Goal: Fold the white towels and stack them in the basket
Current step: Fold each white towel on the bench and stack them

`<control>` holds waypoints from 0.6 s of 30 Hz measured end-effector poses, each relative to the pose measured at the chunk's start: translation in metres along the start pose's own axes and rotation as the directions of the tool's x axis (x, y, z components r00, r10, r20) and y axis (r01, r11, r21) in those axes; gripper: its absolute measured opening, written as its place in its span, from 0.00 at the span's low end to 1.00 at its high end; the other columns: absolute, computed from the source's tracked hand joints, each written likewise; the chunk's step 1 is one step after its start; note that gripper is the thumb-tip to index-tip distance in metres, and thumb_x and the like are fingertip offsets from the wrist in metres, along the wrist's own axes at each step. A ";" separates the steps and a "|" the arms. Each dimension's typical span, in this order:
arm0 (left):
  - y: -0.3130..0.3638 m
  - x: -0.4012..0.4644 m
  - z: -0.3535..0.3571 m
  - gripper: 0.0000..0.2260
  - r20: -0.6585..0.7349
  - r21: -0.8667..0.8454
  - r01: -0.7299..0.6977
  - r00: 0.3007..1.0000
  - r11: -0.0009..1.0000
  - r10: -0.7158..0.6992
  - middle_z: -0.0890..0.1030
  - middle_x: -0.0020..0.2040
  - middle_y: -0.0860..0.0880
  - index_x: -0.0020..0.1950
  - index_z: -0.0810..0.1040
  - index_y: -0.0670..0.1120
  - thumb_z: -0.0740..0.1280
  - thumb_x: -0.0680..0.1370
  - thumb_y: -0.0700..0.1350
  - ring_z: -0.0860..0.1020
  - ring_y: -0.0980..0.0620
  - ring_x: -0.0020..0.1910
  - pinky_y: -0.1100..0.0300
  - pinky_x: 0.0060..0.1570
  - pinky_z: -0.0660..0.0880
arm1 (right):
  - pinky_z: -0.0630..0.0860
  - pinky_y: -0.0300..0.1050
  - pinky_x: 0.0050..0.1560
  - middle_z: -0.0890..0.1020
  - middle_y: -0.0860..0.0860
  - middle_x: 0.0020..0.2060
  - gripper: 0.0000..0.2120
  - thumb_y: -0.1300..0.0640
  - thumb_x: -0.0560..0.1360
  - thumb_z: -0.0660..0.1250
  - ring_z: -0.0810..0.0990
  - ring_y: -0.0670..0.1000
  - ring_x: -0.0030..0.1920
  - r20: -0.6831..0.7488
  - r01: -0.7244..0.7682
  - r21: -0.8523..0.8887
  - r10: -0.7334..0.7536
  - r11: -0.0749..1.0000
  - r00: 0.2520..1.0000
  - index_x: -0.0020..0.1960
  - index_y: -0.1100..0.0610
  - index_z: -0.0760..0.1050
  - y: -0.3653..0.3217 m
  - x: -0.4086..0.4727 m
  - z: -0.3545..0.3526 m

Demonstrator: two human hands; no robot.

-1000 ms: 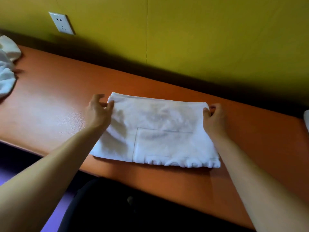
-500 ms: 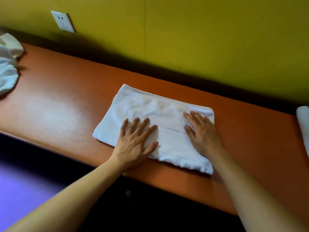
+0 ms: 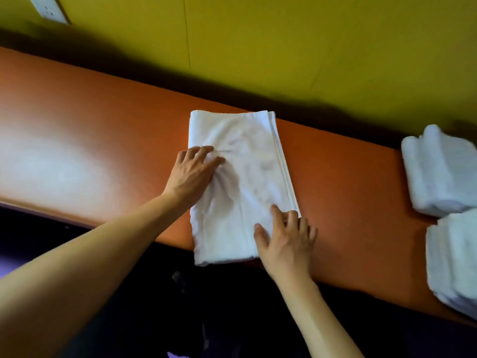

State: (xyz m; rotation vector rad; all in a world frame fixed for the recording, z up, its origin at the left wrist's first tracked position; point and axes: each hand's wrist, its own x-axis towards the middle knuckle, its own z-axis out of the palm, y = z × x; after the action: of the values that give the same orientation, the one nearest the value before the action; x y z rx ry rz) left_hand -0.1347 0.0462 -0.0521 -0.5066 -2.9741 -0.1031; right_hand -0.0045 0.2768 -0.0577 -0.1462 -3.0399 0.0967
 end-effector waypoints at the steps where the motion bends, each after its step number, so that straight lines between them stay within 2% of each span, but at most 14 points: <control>1: 0.006 -0.008 -0.003 0.19 -0.032 -0.019 0.019 0.999 1.000 -0.020 0.75 0.67 0.41 0.66 0.77 0.50 0.71 0.76 0.40 0.75 0.35 0.60 0.42 0.58 0.71 | 0.67 0.55 0.50 0.78 0.56 0.48 0.27 0.38 0.72 0.62 0.75 0.59 0.48 -0.006 0.001 -0.002 -0.001 1.000 1.000 0.65 0.54 0.76 0.000 0.001 0.000; 3: 0.023 -0.034 -0.008 0.17 -0.080 -0.066 -0.016 0.997 0.998 0.010 0.76 0.64 0.42 0.64 0.77 0.48 0.70 0.76 0.43 0.75 0.37 0.57 0.44 0.55 0.70 | 0.67 0.54 0.49 0.78 0.56 0.47 0.26 0.39 0.72 0.63 0.74 0.59 0.48 -0.029 -0.002 0.002 0.002 1.000 1.000 0.63 0.54 0.76 -0.001 0.004 0.001; 6: 0.045 -0.085 -0.014 0.17 -0.090 -0.137 -0.111 0.991 0.984 0.099 0.77 0.63 0.43 0.63 0.78 0.46 0.66 0.78 0.53 0.75 0.39 0.58 0.47 0.56 0.69 | 0.67 0.54 0.48 0.77 0.57 0.47 0.25 0.40 0.73 0.64 0.73 0.59 0.46 -0.075 0.012 0.017 -0.010 1.000 0.997 0.61 0.56 0.76 -0.002 0.005 0.002; 9: 0.054 -0.126 -0.014 0.29 0.050 -0.175 -0.105 0.992 0.979 0.115 0.73 0.69 0.43 0.69 0.75 0.49 0.63 0.76 0.66 0.71 0.38 0.66 0.45 0.66 0.67 | 0.67 0.54 0.49 0.77 0.58 0.47 0.24 0.41 0.73 0.62 0.73 0.60 0.47 -0.078 0.005 0.035 -0.002 0.999 0.997 0.61 0.56 0.75 -0.001 0.004 0.003; 11: 0.055 -0.141 -0.010 0.42 0.203 -0.155 -0.116 0.968 0.981 0.147 0.62 0.79 0.41 0.78 0.65 0.52 0.61 0.71 0.74 0.61 0.38 0.77 0.42 0.76 0.58 | 0.67 0.55 0.49 0.77 0.58 0.48 0.24 0.40 0.74 0.61 0.73 0.60 0.48 -0.063 -0.004 0.045 0.007 0.999 0.998 0.62 0.55 0.75 -0.002 0.002 0.003; 12: 0.055 -0.145 -0.007 0.44 0.245 -0.135 -0.131 0.956 0.982 0.161 0.57 0.81 0.41 0.81 0.60 0.53 0.63 0.70 0.73 0.56 0.39 0.80 0.42 0.78 0.54 | 0.67 0.55 0.50 0.77 0.58 0.49 0.24 0.40 0.74 0.61 0.73 0.60 0.48 -0.060 -0.009 0.050 0.012 0.999 0.998 0.62 0.55 0.75 -0.002 0.002 0.002; 14: 0.053 -0.147 -0.005 0.43 0.260 -0.133 -0.145 0.950 0.980 0.176 0.55 0.82 0.41 0.82 0.55 0.55 0.67 0.70 0.61 0.54 0.39 0.80 0.42 0.78 0.53 | 0.67 0.55 0.50 0.77 0.58 0.50 0.25 0.40 0.74 0.60 0.73 0.60 0.49 -0.052 -0.012 0.065 0.015 0.998 0.999 0.63 0.54 0.74 -0.002 0.002 0.002; 15: 0.051 -0.146 -0.005 0.41 0.249 -0.160 -0.137 0.953 0.978 0.174 0.56 0.81 0.42 0.82 0.55 0.56 0.67 0.70 0.56 0.55 0.39 0.80 0.42 0.78 0.54 | 0.67 0.55 0.51 0.77 0.57 0.51 0.26 0.39 0.74 0.59 0.73 0.60 0.50 -0.042 -0.011 0.083 0.014 0.997 0.999 0.65 0.53 0.73 -0.001 0.001 0.002; 18: 0.046 -0.144 -0.009 0.35 0.184 -0.285 -0.120 0.967 0.951 0.177 0.64 0.77 0.42 0.79 0.64 0.55 0.63 0.71 0.53 0.61 0.39 0.77 0.44 0.77 0.59 | 0.66 0.55 0.57 0.76 0.52 0.59 0.32 0.30 0.72 0.59 0.73 0.57 0.57 0.005 0.041 0.166 -0.043 0.985 0.999 0.71 0.46 0.70 0.011 -0.008 0.000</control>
State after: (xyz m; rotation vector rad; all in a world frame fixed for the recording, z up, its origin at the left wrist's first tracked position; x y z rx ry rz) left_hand 0.0166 0.0414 -0.0604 -0.8210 -3.1258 -0.4784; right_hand 0.0045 0.2871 -0.0592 -0.0692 -3.0238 0.3474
